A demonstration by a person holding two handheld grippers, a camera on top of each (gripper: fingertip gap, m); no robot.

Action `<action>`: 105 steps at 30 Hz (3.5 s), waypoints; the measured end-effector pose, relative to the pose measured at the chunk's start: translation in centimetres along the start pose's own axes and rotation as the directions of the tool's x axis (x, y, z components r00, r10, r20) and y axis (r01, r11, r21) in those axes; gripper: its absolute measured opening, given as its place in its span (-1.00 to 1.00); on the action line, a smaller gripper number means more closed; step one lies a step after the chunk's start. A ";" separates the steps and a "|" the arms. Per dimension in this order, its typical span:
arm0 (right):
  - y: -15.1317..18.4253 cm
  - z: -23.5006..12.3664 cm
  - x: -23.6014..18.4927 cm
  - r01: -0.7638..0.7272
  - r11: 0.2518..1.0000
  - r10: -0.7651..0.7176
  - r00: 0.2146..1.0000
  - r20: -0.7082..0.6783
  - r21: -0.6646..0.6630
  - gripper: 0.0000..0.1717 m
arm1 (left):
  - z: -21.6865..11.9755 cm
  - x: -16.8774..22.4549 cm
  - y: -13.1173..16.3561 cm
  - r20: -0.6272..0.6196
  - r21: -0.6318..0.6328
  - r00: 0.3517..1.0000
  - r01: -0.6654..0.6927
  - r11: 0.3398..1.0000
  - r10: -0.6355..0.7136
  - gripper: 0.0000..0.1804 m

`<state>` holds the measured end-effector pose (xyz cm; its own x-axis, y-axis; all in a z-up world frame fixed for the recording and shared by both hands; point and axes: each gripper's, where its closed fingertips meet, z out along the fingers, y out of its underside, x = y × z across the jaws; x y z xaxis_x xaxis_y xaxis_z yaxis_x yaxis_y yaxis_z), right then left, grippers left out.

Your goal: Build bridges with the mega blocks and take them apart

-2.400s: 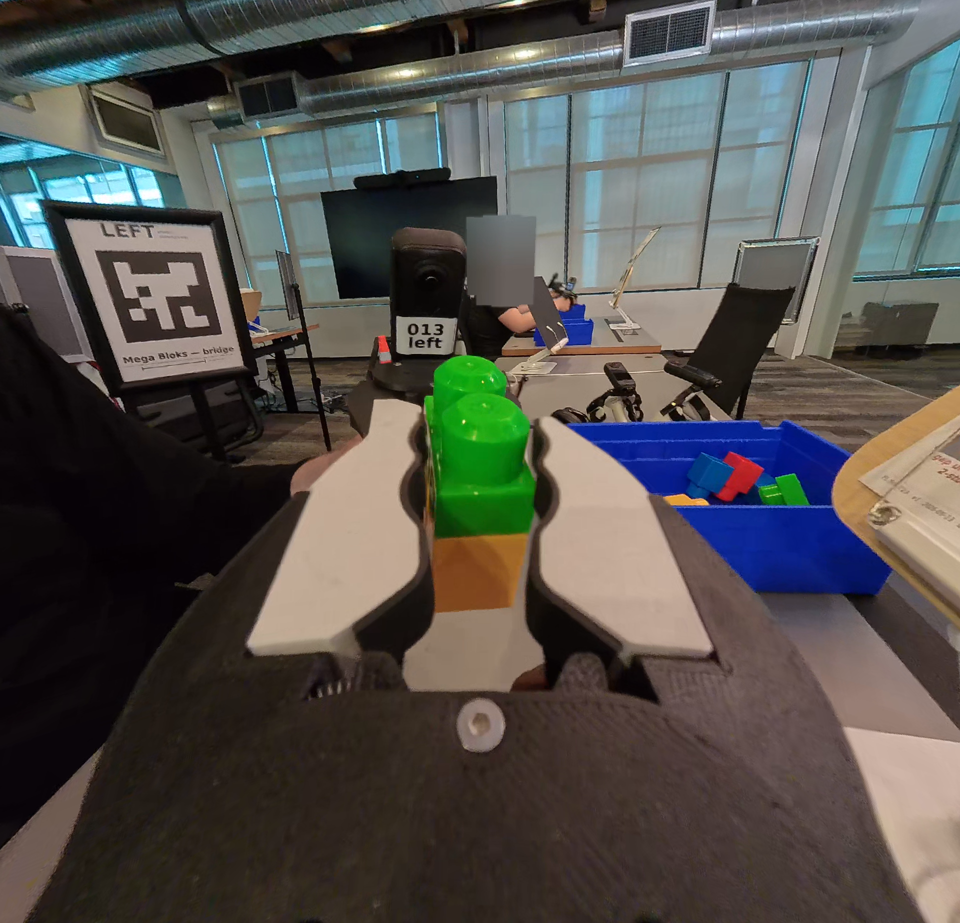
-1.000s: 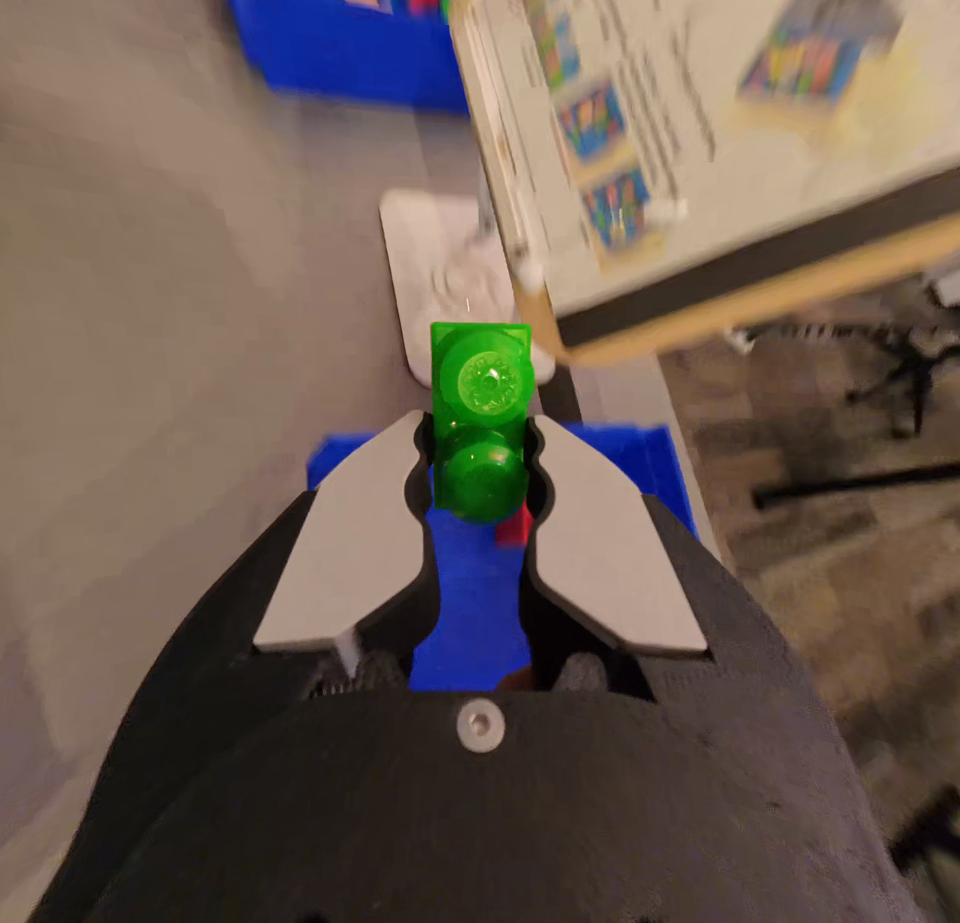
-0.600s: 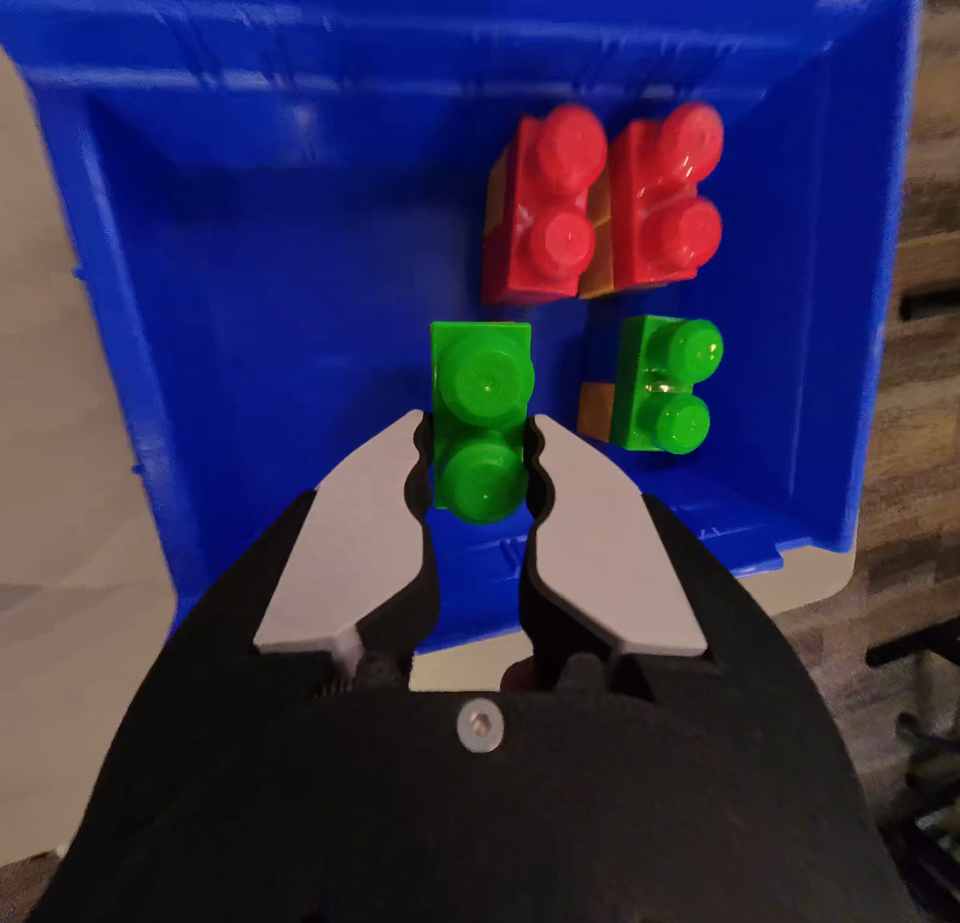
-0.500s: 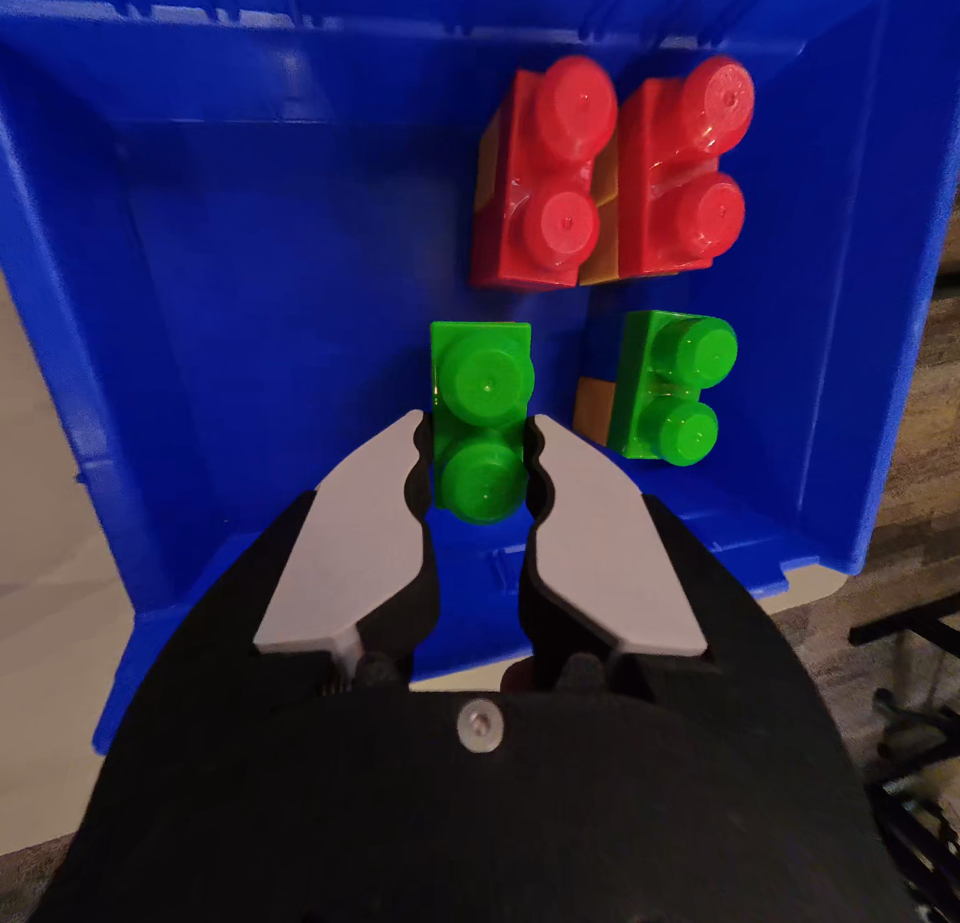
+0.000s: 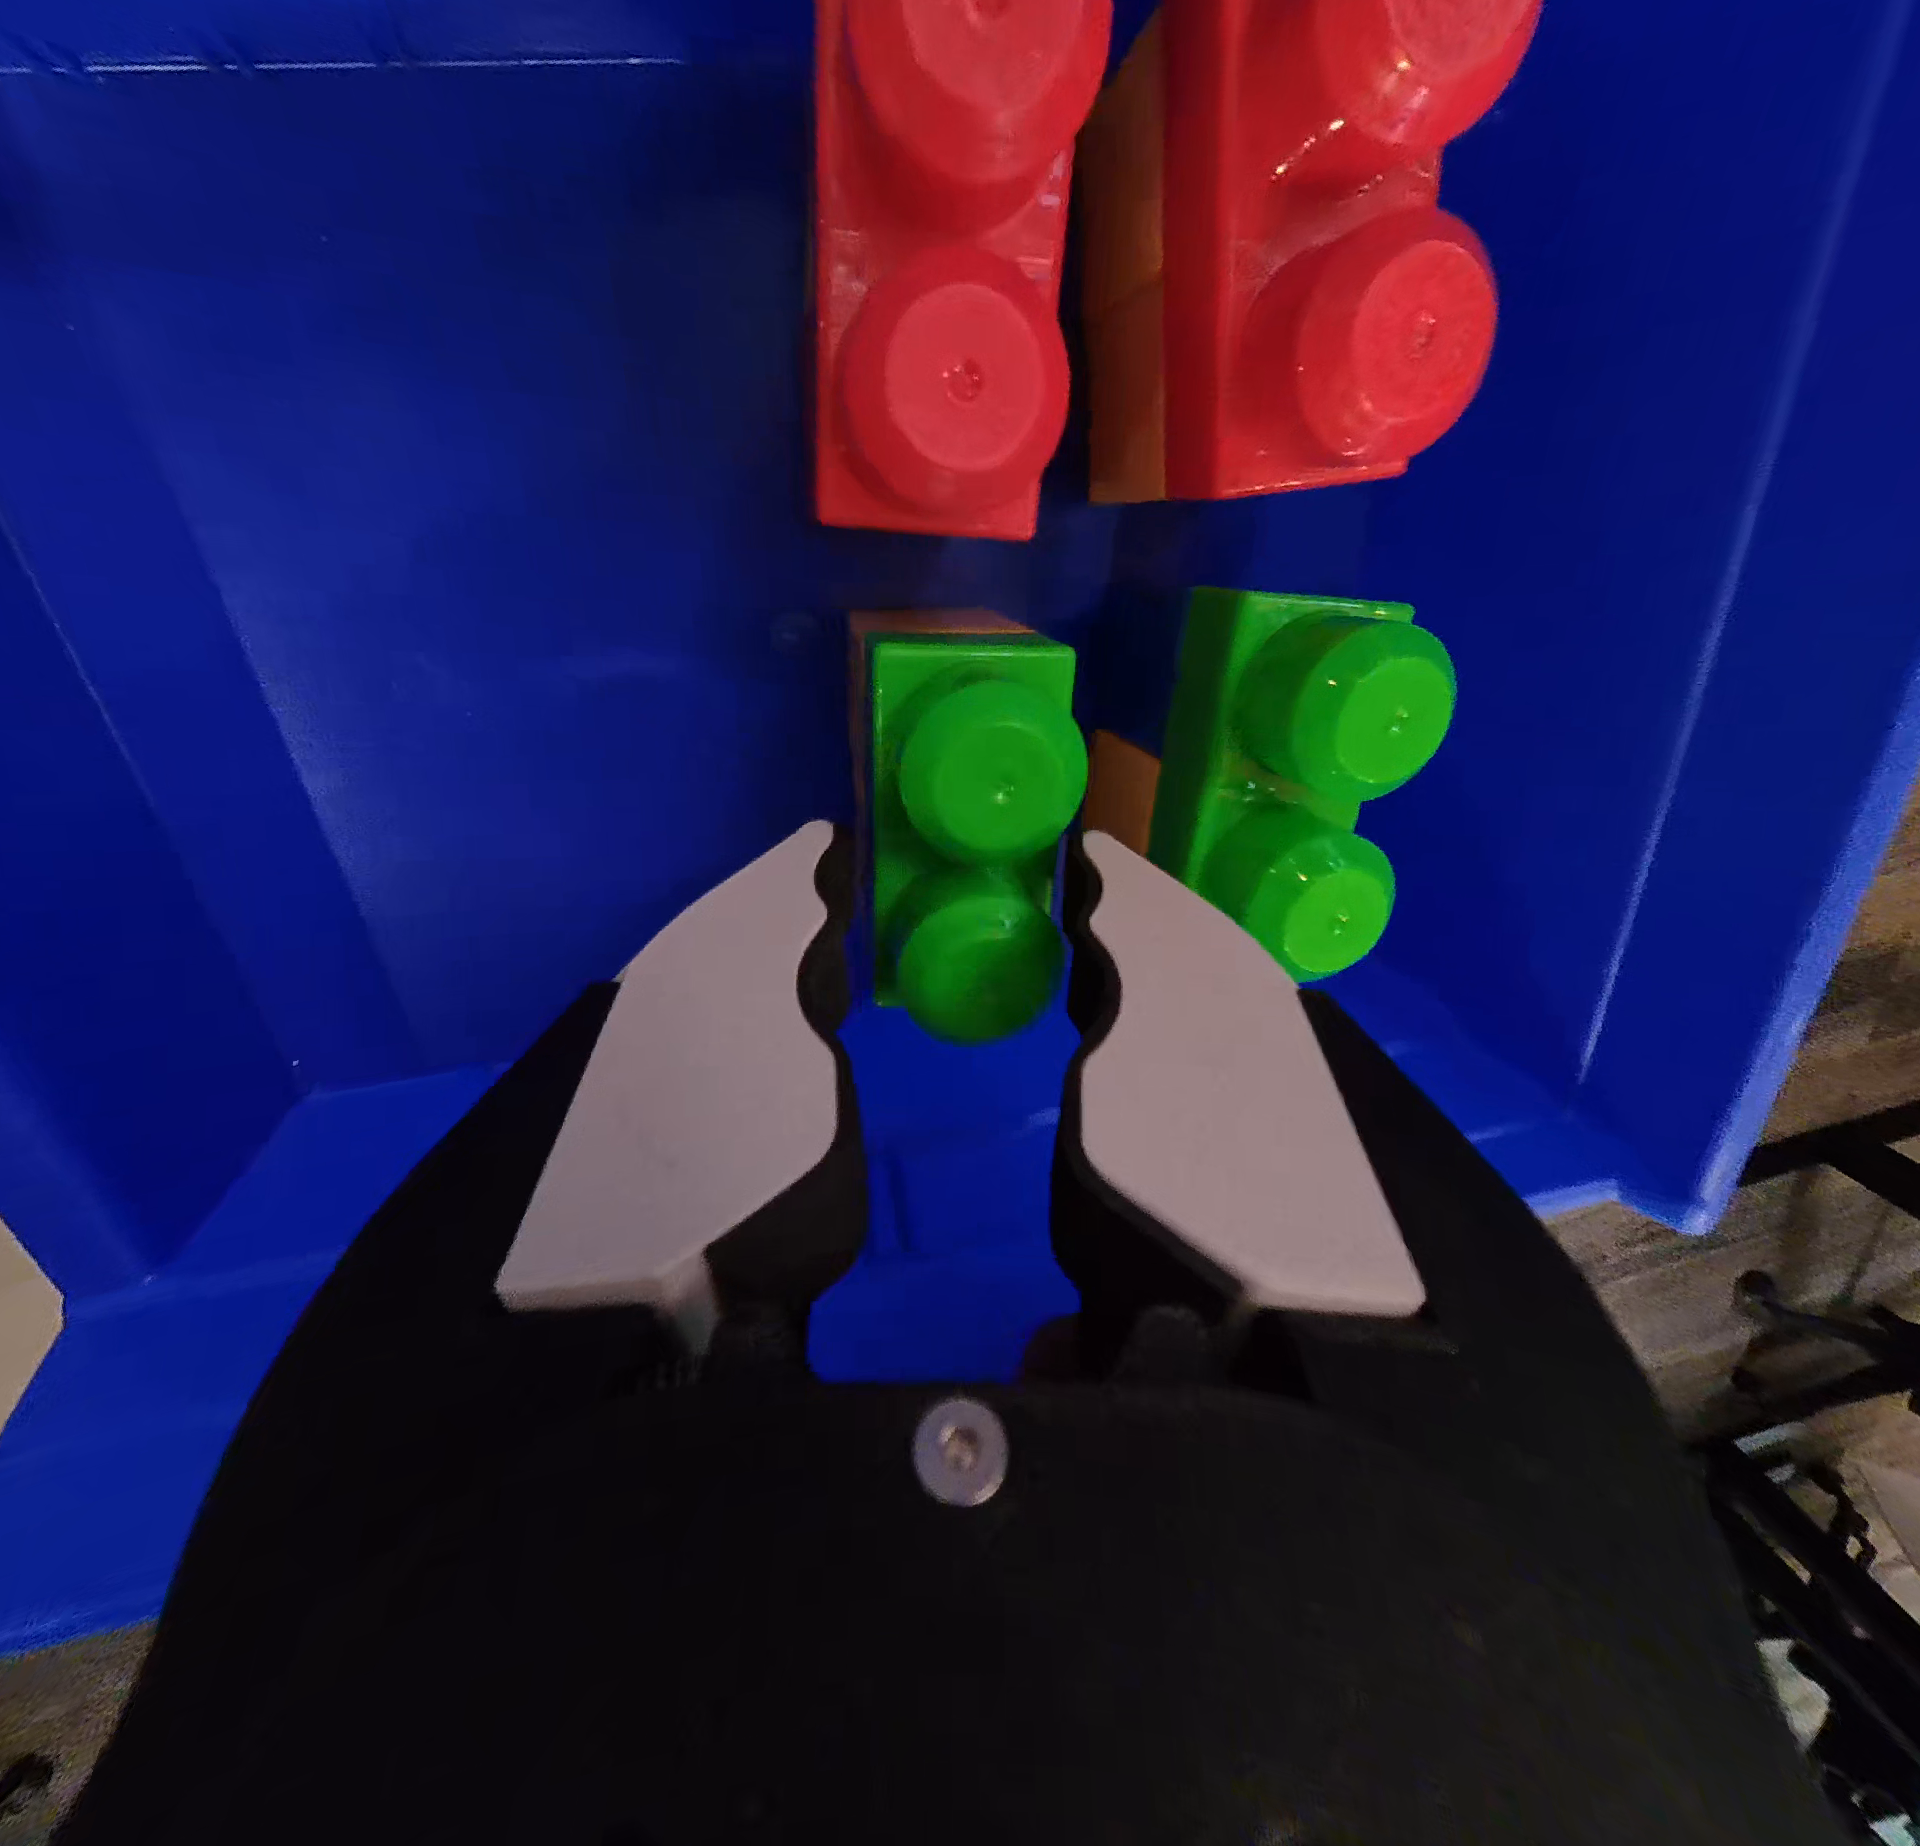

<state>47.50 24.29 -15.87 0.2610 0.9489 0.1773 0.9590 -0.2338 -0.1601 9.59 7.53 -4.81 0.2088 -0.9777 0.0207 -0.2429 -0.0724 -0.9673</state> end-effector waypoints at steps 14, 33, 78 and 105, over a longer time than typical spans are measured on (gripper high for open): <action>-6.2 -12.5 -7.0 0.178 0.948 -0.097 0.951 -0.293 0.265 -0.53 | -8.3 -5.2 -0.8 0.324 -0.074 0.945 -0.019 0.997 0.042 -0.63; -24.6 -4.2 -28.6 0.183 0.679 -0.346 0.934 0.090 0.710 -0.74 | -20.0 -23.0 16.2 0.464 -0.830 0.826 0.278 0.484 0.321 -0.34; -36.2 -12.8 -24.9 -0.613 0.188 -0.262 0.722 0.641 0.767 -0.30 | -8.6 -4.1 -3.9 0.654 -0.220 0.548 -0.521 0.825 0.521 -1.00; -30.3 0.8 -27.2 0.057 0.729 -0.255 0.948 0.193 0.682 -0.54 | -14.5 -9.6 3.1 0.588 -0.415 0.651 -0.266 0.870 0.480 -0.67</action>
<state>11.26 5.75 -16.66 -0.0182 0.9996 0.0217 0.6391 0.0283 -0.7686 -6.97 13.86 -4.35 0.5765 -0.5554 -0.5992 -0.6603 0.1153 -0.7421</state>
